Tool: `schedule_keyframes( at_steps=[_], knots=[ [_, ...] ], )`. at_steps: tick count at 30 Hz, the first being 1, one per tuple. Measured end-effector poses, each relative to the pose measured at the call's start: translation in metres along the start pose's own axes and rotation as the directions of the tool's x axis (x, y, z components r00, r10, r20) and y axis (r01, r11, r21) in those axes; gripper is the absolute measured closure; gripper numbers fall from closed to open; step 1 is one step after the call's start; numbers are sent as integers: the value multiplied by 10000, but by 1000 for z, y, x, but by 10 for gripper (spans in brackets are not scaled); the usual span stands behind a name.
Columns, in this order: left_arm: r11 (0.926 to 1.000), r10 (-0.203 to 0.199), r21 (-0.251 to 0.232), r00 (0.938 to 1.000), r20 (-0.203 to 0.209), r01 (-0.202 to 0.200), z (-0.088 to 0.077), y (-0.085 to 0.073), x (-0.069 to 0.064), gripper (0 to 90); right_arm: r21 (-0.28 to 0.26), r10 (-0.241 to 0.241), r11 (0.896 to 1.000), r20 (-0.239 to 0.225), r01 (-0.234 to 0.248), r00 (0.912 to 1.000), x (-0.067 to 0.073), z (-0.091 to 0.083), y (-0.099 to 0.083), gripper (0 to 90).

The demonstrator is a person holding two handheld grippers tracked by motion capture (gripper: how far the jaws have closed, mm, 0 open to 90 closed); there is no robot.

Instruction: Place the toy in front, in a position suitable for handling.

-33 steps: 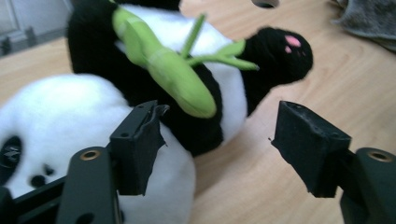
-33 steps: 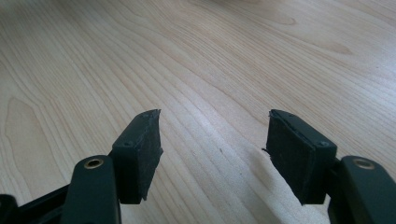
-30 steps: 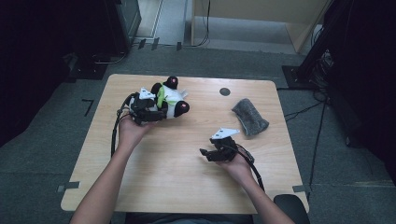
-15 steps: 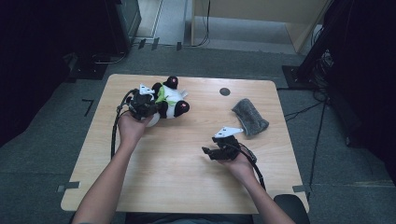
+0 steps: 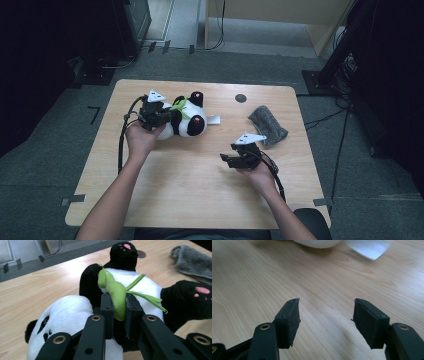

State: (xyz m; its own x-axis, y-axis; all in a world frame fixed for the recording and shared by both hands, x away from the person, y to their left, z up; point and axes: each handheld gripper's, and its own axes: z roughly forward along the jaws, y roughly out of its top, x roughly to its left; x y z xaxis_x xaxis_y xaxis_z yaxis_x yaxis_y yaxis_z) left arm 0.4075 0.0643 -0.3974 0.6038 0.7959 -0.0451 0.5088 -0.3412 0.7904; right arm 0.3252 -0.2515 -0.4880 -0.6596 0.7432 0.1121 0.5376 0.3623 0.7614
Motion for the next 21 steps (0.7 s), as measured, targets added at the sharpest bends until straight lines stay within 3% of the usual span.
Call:
schedule_keyframes(
  at_steps=[12,21],
  knots=[
    [9997,-201,-91,9952,954,210,-9,-14,-41,799,-596,361,9977,749,-317,9965,-19,-18,-1,382],
    [9991,-414,-10,9864,1588,421,-12,-25,-63,796,-700,814,9948,1077,-742,9908,-35,-26,0,392]
  ],
)
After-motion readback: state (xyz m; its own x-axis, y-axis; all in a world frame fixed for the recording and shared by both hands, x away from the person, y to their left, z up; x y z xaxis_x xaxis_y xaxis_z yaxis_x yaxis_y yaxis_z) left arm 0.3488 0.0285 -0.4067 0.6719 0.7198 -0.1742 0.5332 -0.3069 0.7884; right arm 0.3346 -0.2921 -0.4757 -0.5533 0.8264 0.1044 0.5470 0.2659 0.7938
